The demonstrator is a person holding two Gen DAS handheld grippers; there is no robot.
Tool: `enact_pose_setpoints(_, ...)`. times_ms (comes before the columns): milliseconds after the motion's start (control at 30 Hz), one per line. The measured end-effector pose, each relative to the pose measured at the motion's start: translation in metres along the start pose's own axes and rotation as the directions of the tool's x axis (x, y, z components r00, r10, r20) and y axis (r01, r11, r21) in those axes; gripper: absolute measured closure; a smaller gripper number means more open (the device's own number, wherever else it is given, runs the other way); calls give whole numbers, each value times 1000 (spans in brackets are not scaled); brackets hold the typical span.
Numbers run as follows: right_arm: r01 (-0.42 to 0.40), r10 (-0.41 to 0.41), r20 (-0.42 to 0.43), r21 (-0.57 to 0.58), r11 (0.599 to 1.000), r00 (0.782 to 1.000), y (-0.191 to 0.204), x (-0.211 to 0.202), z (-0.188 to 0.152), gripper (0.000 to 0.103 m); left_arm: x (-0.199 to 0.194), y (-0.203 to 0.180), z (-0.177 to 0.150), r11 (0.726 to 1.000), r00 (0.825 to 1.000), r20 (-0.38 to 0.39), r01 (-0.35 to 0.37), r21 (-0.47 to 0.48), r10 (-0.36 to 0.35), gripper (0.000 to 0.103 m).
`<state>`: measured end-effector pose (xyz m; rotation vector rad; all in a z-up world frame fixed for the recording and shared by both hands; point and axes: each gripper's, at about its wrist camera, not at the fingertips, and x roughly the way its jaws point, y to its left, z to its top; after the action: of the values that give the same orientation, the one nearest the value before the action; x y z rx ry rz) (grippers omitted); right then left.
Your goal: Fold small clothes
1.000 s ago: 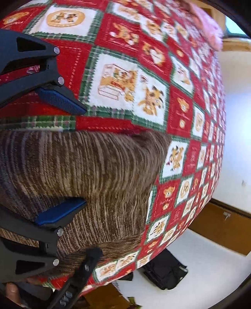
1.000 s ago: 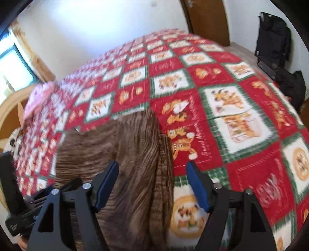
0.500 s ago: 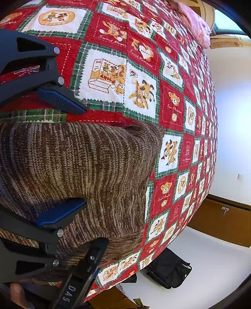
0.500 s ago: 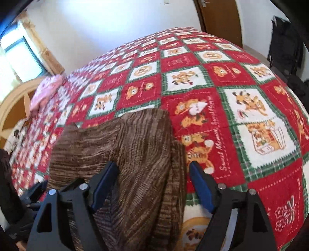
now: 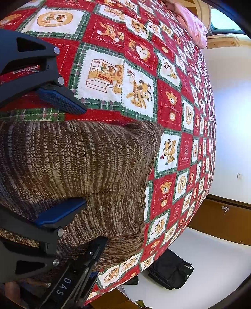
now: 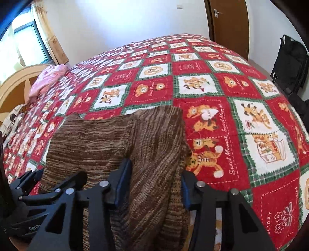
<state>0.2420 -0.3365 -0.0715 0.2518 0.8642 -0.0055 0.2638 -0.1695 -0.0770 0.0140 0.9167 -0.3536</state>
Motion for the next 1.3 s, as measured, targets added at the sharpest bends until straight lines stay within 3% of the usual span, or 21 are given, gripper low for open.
enact_pose_setpoints(133,-19,19,-4,23,1000,1000,-3,1,1,49,0,-1,0,1000,1000,5,12,3,-12,20)
enact_pose_setpoints(200,-19,19,-3,19,1000,1000,-2,1,0,49,-2,-4,-1,999,1000,17,24,21,-25,30)
enact_pose_setpoints(233,-14,14,0,17,1000,1000,-2,1,0,51,-3,-6,-1,999,1000,24,16,32,-17,31)
enact_pose_setpoints(367,-12,12,12,-8,1000,1000,3,-1,0,67,-5,-6,-1,999,999,40,18,28,-19,41)
enact_pose_setpoints(567,113,-105,74,-119,986,992,28,-8,-4,77,-10,-9,-3,999,998,69,2,44,-5,56)
enact_pose_setpoints(700,136,-123,112,-117,984,986,35,-19,-6,78,-17,-8,-3,999,997,80,6,44,-9,65)
enact_pose_setpoints(900,165,-131,206,-156,974,970,64,-55,-14,79,-38,-1,-3,999,993,110,35,7,-36,68)
enact_pose_setpoints(1100,214,-159,292,-167,962,943,87,-86,-23,79,-79,-5,-7,999,980,196,10,40,-17,69)
enact_pose_setpoints(1300,207,-150,346,-135,969,926,98,-118,-29,79,-118,-2,-17,999,967,254,14,48,-26,69)
